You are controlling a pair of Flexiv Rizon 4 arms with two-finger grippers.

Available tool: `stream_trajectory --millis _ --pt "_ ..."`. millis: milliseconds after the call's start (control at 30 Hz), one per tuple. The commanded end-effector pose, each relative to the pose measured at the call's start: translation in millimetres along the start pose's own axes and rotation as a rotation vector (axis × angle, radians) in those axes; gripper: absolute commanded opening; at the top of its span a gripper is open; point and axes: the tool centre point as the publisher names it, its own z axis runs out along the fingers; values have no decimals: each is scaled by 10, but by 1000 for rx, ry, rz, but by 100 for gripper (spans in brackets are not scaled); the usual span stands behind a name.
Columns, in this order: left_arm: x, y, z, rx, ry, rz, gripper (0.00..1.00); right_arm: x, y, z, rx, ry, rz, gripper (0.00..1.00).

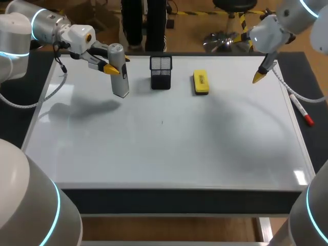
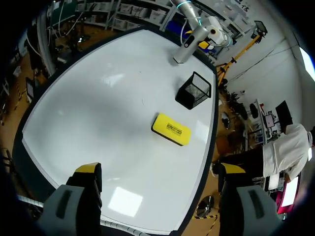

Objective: Pick up the inspection probe, press it on each red-marked spot on the whiteboard one by one, put down the probe, pick up the eraser, and wipe off all the red marks.

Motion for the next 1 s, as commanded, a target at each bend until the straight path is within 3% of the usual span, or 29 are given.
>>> stream_trajectory --millis 33,533,700,1000 --pt "-1 -18 -6 -2 2 -1 0 -6 -6 -1 3 3 -2 100" --pt "-1 -18 -6 -2 2 -1 0 -6 -6 -1 3 3 -2 100" --pt "-13 -108 11 -42 -67 1 0 -6 -6 -1 3 3 -2 100" --pt "-160 -414 -58 -35 -254 14 0 -6 -6 -1 3 3 -2 100"
